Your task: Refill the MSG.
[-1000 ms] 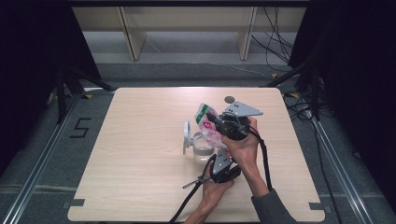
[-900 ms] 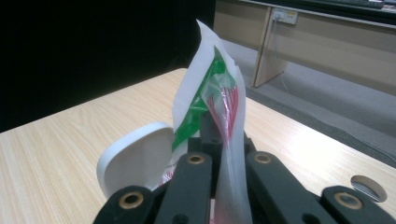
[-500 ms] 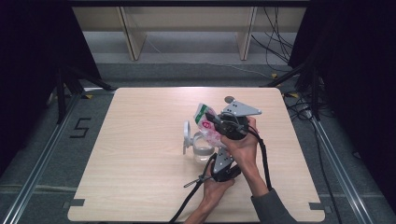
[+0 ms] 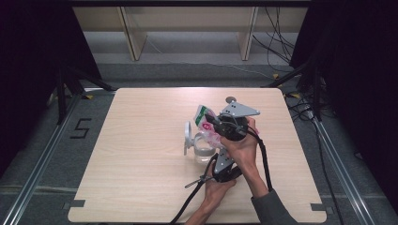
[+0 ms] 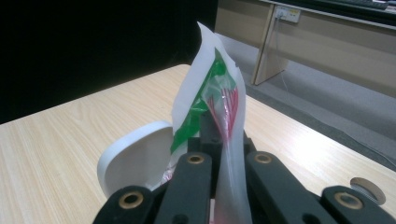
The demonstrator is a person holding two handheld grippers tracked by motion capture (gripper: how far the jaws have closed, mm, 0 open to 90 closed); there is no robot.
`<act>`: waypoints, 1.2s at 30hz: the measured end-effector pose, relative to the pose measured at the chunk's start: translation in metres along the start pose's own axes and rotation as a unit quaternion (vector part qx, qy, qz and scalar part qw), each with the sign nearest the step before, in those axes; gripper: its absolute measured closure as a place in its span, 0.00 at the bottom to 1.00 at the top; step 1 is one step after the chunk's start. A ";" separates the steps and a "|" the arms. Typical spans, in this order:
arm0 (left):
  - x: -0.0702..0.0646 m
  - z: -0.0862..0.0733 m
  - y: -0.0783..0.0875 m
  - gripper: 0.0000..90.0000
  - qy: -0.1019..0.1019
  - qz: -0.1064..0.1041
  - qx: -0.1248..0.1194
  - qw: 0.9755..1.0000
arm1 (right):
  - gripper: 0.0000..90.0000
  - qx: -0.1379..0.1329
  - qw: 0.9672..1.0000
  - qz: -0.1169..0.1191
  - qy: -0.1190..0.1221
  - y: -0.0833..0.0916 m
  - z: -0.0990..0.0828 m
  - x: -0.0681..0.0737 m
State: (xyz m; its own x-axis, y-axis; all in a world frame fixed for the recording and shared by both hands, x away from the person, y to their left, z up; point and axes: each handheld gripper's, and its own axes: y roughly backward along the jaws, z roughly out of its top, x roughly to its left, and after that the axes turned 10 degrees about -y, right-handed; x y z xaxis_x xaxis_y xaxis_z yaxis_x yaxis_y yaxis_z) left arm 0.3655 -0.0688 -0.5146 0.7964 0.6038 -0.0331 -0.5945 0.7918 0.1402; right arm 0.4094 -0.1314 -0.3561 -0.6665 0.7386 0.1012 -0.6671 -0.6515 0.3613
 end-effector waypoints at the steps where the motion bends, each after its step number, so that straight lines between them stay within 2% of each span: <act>1: 0.000 0.000 -0.001 0.86 0.001 0.002 -0.002 1.000 | 1.00 -0.001 1.000 0.001 0.000 0.000 0.000 0.000; 4: 0.000 0.000 -0.001 0.86 0.001 0.003 0.000 1.000 | 1.00 0.003 1.000 0.001 -0.014 -0.001 -0.001 0.001; 7: 0.000 -0.001 -0.002 0.86 0.003 0.006 -0.006 1.000 | 1.00 -0.004 1.000 0.001 0.001 -0.002 0.000 -0.001; 8: 0.000 0.000 -0.001 0.86 0.001 0.001 -0.001 1.000 | 1.00 0.000 1.000 0.004 0.003 -0.001 0.000 -0.001; 9: 0.000 0.000 -0.001 0.86 0.001 0.001 0.000 1.000 | 1.00 -0.001 1.000 0.001 -0.005 -0.001 0.000 0.000; 10: 0.000 0.000 -0.001 0.86 0.000 0.001 -0.002 1.000 | 1.00 -0.010 1.000 -0.002 0.002 -0.003 0.000 -0.002; 12: 0.001 0.000 -0.002 0.86 0.001 0.003 -0.002 1.000 | 1.00 -0.008 1.000 0.007 -0.006 -0.003 0.000 -0.002; 13: 0.000 0.000 -0.001 0.86 0.000 0.006 0.005 1.000 | 1.00 -0.012 1.000 -0.001 0.004 -0.003 0.000 -0.002; 14: 0.000 -0.001 -0.002 0.86 0.001 0.001 -0.004 1.000 | 1.00 0.001 1.000 0.005 -0.013 -0.002 0.000 0.000; 18: 0.000 0.000 -0.002 0.86 0.002 0.002 0.000 1.000 | 1.00 -0.001 1.000 0.012 -0.003 -0.004 0.000 -0.001; 21: -0.001 -0.001 -0.002 0.86 0.002 0.001 -0.006 1.000 | 1.00 0.001 1.000 0.007 0.005 -0.004 0.000 -0.001; 23: -0.001 -0.001 -0.002 0.86 0.002 0.002 -0.003 1.000 | 1.00 0.004 1.000 0.002 -0.009 -0.004 -0.001 0.000; 26: -0.001 -0.001 -0.002 0.86 -0.002 0.001 -0.001 1.000 | 1.00 0.009 1.000 0.006 -0.006 -0.005 -0.001 -0.001; 29: -0.001 -0.001 -0.003 0.86 0.002 0.004 -0.005 1.000 | 1.00 0.004 1.000 0.005 -0.011 -0.004 -0.001 -0.001; 30: -0.001 -0.001 -0.003 0.86 0.001 0.002 -0.009 1.000 | 1.00 0.001 1.000 0.006 -0.001 -0.005 0.000 -0.002; 31: -0.001 0.000 -0.002 0.86 -0.001 0.003 -0.002 1.000 | 1.00 0.003 1.000 0.009 -0.011 -0.004 -0.001 -0.002; 33: -0.001 0.000 -0.002 0.86 0.000 0.005 0.003 1.000 | 1.00 0.008 1.000 0.004 -0.015 -0.004 -0.001 -0.002; 34: -0.001 0.000 -0.004 0.86 0.003 0.002 -0.006 1.000 | 1.00 0.007 1.000 0.003 -0.014 -0.004 -0.001 -0.002; 36: -0.002 0.000 -0.004 0.86 0.004 0.001 -0.009 1.000 | 1.00 0.005 1.000 0.005 -0.011 -0.004 -0.001 -0.002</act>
State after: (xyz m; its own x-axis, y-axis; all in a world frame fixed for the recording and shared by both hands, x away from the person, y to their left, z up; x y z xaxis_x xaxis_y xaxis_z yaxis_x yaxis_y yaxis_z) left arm 0.3666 -0.0729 -0.5154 0.7940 0.6065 -0.0406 -0.5984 0.7917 0.1231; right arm 0.4132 -0.1300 -0.3583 -0.6650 0.7362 0.1251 -0.6577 -0.6568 0.3688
